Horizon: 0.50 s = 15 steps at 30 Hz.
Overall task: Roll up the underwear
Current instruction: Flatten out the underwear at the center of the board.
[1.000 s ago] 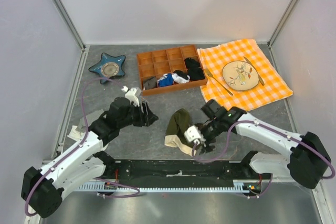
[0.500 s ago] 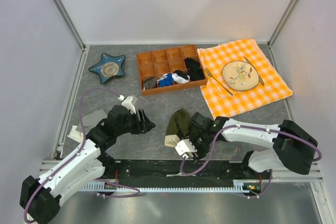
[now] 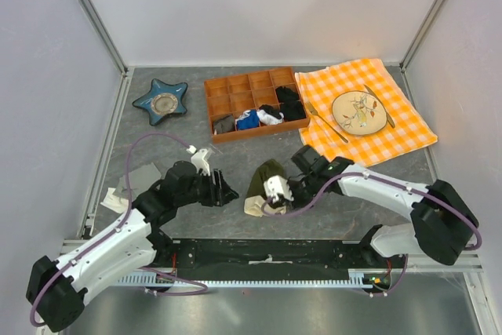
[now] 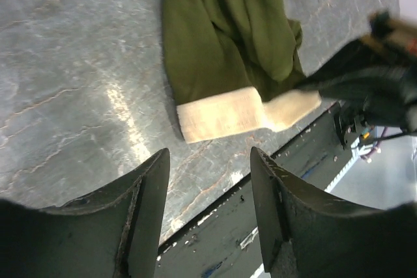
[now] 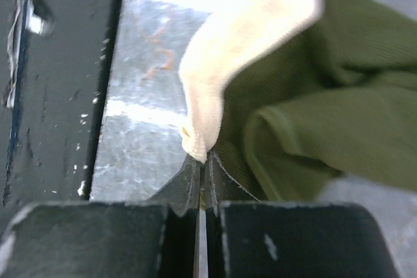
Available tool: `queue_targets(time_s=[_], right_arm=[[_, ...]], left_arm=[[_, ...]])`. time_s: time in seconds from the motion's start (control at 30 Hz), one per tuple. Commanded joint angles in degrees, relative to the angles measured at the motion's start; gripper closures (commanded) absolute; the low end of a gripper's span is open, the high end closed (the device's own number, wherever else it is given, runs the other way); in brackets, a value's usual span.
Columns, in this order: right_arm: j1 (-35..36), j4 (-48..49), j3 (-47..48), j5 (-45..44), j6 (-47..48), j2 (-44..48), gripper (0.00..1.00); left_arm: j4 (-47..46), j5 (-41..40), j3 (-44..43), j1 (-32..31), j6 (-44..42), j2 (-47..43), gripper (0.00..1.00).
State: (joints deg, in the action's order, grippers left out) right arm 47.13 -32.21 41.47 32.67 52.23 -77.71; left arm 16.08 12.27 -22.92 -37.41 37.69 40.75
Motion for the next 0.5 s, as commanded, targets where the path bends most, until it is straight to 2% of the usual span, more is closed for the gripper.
queue_targets(time_s=[0.0,0.17,0.3,0.47], right_arm=[[-7.75,-0.14,4.84,12.67,-6.69,4.15,1.0],[-12.85,4.15,6.6,18.04,-16.43,3.27,1.0],[-13.47,4.26,6.6,17.7,-16.37,2.22,1.0],[-13.91,4.61,7.22,14.54,-17.33,2.13,1.0]], left_arm=[[-5.44,2.76,0.33,-4.58,-0.43,2.13,0.42],[-7.81,-1.72,-0.64,-11.19,0.53,6.96,0.41],[-10.62,-6.02,-0.81,-14.96,2.29,10.48,0.4],[-11.42,-8.4,-1.96,-16.64,1.78,15.57,0.38]])
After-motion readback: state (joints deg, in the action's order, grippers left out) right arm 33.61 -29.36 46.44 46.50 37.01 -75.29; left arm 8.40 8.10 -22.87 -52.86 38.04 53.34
